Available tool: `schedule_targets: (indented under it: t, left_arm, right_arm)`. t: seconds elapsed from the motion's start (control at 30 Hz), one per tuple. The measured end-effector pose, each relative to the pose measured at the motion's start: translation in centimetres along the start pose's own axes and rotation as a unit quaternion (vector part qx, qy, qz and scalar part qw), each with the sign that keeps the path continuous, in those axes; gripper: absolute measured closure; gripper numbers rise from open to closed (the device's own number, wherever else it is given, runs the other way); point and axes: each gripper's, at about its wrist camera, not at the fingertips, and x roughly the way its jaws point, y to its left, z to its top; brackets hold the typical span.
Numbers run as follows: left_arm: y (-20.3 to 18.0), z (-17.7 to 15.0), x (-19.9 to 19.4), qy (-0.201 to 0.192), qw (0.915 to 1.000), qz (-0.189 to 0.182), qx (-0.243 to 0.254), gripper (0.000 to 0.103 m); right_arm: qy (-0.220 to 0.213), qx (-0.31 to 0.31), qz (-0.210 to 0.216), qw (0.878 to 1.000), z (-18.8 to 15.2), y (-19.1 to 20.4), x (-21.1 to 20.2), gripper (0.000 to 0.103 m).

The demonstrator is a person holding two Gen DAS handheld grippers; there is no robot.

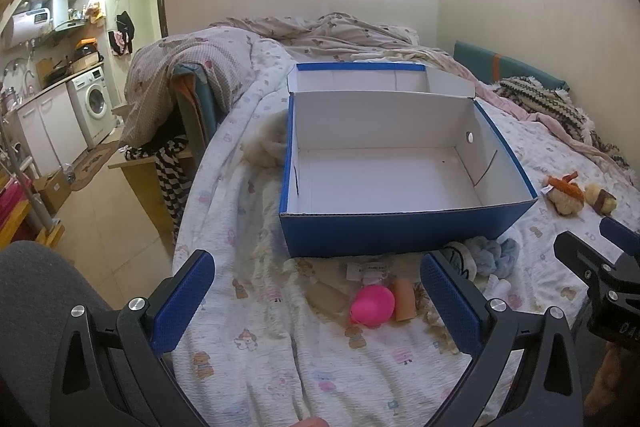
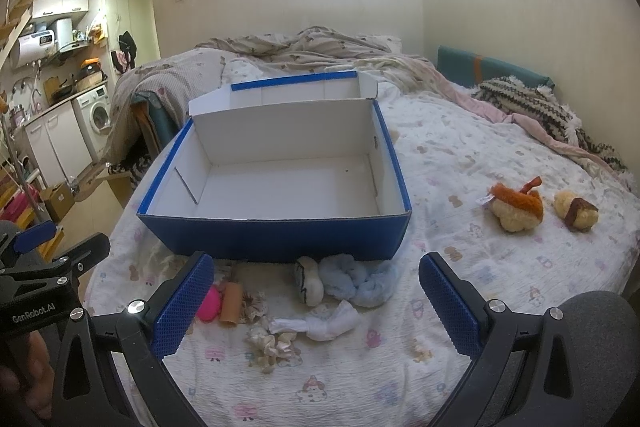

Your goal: Organize soft objects

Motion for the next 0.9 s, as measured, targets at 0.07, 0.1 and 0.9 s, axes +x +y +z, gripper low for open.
schedule_targets:
  t: [0.07, 0.1, 0.9]
  left_arm:
    - [0.04, 0.02, 0.02, -0.001, 1.0, 0.0, 0.001, 0.0]
    - [0.04, 0.03, 0.01, -0.002, 1.0, 0.0, 0.001, 0.0]
    - [0.91, -0.14, 0.87, 0.011, 0.9998, 0.011, -0.015, 0.0]
  right_arm:
    - [0.0, 0.0, 0.0, 1.0, -0.11, 0.03, 0.04, 0.0]
    - [0.0, 0.0, 0.0, 1.0, -0.08, 0.04, 0.04, 0.0]
    - [0.0, -0.004, -0.001, 1.0, -0.03, 0.4, 0.15, 0.0]
